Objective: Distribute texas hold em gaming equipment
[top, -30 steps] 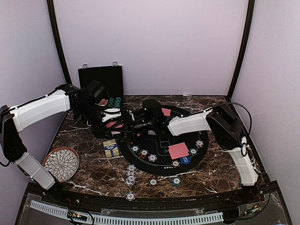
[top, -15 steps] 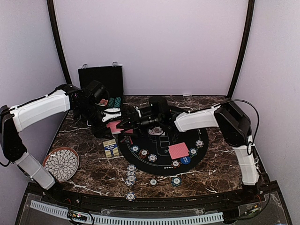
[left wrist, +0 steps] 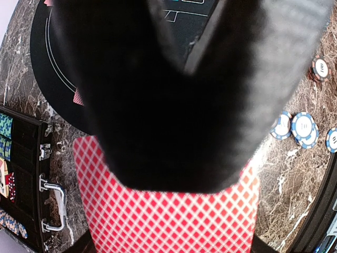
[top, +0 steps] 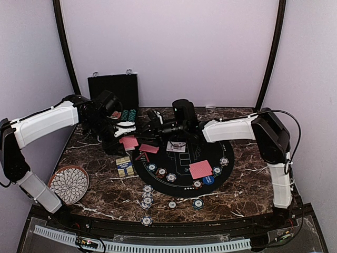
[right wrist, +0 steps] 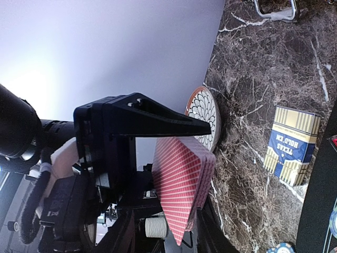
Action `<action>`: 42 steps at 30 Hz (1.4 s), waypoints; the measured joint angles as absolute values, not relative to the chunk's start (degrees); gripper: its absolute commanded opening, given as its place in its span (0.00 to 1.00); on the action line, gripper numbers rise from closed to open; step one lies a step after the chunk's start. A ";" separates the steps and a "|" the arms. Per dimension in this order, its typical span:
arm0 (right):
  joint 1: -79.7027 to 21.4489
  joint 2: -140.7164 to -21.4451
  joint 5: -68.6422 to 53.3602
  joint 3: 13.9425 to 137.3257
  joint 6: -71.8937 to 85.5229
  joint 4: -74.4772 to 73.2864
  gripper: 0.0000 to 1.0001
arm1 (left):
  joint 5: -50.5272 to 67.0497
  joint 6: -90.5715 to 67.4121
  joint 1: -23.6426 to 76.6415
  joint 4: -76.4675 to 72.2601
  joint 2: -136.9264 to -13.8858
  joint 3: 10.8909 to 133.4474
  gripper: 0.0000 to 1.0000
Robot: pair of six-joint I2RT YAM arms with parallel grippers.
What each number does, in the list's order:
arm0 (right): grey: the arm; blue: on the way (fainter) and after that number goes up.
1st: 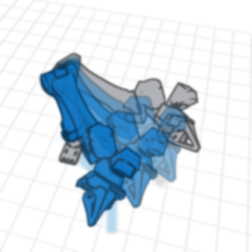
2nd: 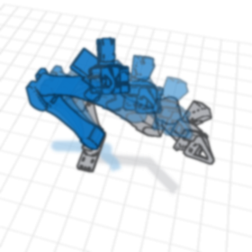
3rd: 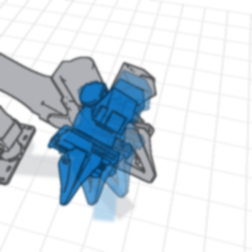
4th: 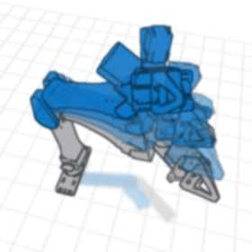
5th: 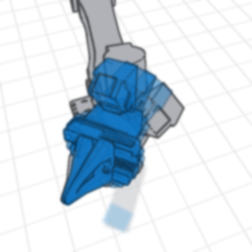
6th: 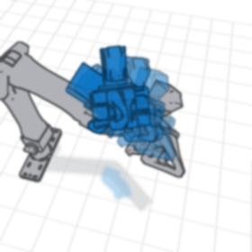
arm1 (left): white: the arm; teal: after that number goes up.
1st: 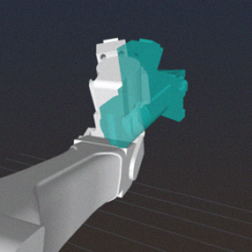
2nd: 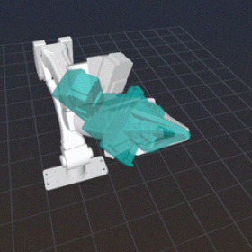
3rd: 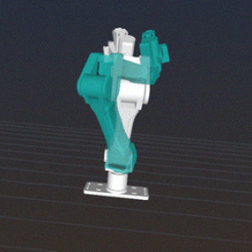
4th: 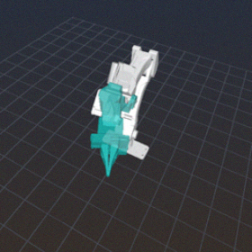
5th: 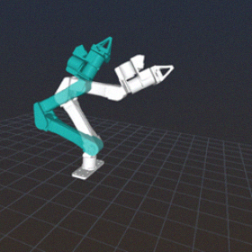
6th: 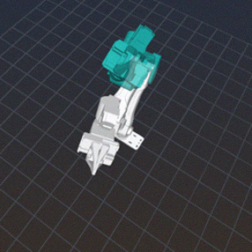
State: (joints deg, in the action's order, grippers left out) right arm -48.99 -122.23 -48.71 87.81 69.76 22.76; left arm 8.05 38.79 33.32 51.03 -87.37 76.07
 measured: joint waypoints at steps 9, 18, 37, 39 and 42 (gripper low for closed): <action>-49.04 -122.13 -49.76 86.70 71.16 23.73 0.28 | 8.01 38.79 33.32 51.03 -87.37 75.99 0.00; -49.19 -122.19 -50.48 86.54 73.03 25.78 0.24 | 7.90 38.81 33.32 51.05 -87.37 75.99 0.00; -49.67 -124.84 -52.29 86.54 75.31 28.05 0.04 | 7.86 38.81 33.32 51.05 -87.37 75.99 0.00; -49.65 -124.84 -52.47 86.24 76.07 29.21 0.01 | 7.86 38.81 33.32 51.05 -87.37 75.99 0.00; -49.43 -124.84 -52.51 85.23 77.03 31.07 0.00 | 7.84 38.81 33.32 51.05 -87.37 75.99 0.00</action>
State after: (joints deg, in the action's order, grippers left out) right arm -49.43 -124.84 -52.51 85.23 77.03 31.07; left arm 7.84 38.81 33.32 51.05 -87.37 75.99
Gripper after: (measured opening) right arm 0.009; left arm 0.671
